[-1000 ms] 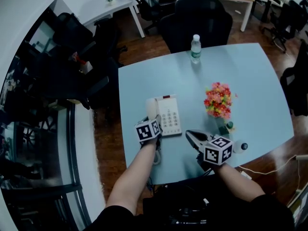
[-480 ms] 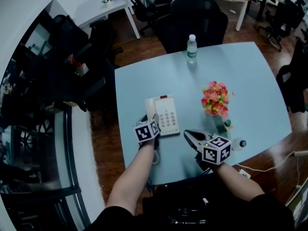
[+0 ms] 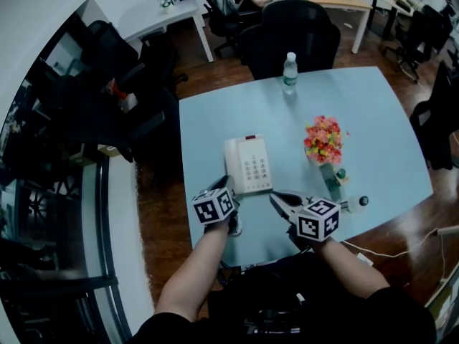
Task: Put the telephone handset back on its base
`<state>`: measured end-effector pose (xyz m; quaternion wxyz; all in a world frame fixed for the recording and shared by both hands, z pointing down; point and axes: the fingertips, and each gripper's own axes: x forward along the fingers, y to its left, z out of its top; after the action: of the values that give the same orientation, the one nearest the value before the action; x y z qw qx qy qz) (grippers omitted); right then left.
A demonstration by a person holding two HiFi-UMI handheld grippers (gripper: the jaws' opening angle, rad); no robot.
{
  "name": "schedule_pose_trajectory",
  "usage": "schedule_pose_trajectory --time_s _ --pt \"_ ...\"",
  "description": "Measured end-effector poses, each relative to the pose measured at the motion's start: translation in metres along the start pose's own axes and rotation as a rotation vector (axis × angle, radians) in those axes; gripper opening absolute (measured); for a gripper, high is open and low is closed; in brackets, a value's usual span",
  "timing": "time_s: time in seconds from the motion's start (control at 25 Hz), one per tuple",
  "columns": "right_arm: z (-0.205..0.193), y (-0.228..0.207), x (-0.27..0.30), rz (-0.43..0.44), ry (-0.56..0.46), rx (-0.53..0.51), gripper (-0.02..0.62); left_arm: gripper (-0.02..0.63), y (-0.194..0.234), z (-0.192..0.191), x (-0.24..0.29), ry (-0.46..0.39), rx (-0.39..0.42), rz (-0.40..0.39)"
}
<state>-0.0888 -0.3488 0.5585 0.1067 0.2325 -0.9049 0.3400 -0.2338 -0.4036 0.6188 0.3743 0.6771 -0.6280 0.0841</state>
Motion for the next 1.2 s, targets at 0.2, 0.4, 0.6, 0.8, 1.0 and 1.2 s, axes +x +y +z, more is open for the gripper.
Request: schedule_pose_trajectory --time_s 0.2,0.4,0.6,0.8,1.0,1.2 --pt "-0.012 0.019 0.010 -0.007 0.028 0.009 0.017 0.002 -0.013 -0.031 -0.055 0.035 0.082 -0.079" --pt "-0.027 0.036 0.015 -0.057 0.053 -0.017 0.017 0.002 -0.006 -0.065 -0.086 0.080 0.087 -0.096" --pt "-0.041 0.061 0.015 -0.101 0.051 -0.038 0.015 0.000 0.000 -0.077 -0.120 0.083 0.117 -0.116" --pt "-0.054 0.080 0.006 -0.154 0.031 -0.053 0.015 0.000 0.004 -0.095 -0.146 0.086 0.132 -0.157" --pt "-0.061 0.097 -0.008 -0.177 0.016 -0.081 0.014 0.001 0.001 -0.100 -0.166 0.063 0.131 -0.174" --pt "-0.066 0.110 -0.021 -0.167 0.016 -0.105 0.014 0.000 -0.010 -0.103 -0.184 0.037 0.134 -0.176"
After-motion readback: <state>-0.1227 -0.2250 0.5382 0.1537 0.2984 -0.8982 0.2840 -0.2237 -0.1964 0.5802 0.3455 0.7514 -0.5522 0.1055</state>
